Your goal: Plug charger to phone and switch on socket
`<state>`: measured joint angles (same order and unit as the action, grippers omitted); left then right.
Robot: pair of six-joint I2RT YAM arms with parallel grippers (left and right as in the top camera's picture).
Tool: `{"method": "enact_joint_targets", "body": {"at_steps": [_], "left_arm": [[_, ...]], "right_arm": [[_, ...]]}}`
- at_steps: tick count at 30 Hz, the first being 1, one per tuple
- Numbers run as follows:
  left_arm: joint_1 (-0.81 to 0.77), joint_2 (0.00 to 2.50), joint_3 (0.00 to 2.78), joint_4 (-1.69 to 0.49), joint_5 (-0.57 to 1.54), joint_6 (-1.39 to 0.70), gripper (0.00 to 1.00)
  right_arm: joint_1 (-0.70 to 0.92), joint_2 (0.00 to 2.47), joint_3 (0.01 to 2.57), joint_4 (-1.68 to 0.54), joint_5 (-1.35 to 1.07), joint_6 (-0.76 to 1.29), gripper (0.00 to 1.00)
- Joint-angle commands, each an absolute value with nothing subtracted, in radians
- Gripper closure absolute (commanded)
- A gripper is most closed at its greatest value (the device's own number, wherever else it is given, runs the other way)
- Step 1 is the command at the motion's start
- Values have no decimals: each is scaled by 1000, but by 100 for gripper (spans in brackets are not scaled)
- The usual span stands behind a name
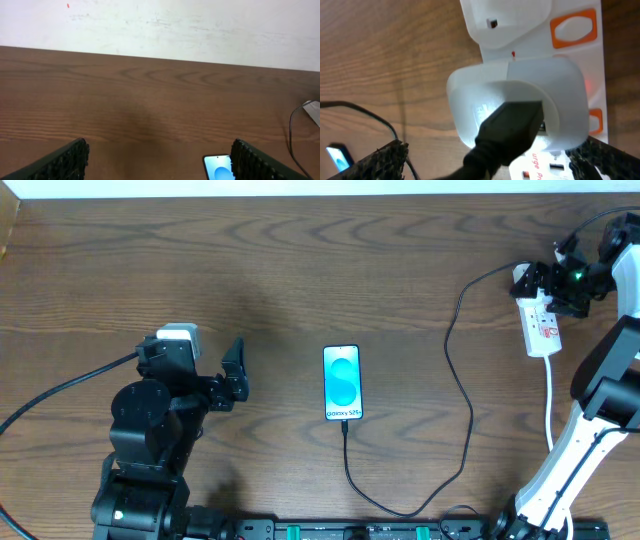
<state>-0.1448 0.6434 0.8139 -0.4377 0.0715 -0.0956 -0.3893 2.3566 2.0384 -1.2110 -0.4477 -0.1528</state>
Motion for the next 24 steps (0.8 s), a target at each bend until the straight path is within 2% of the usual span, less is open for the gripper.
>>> {"method": "enact_joint_targets", "body": {"at_steps": [1,7,15,24], "left_arm": [[-141,641,818,-434,59,-79,10],[-141,641,818,-434,59,-79,10],[-141,641,818,-434,59,-79,10],[-141,641,818,-434,59,-78,10]], "right_arm": [[-393,2360,2156,-1263,-416,-109,1],[-392,2287,2313,-1384,-302,-18,1],[-387,2081,2323,-1473,-132,170,1],[-377,1966,2322,-1512,-126,239,1]]}}
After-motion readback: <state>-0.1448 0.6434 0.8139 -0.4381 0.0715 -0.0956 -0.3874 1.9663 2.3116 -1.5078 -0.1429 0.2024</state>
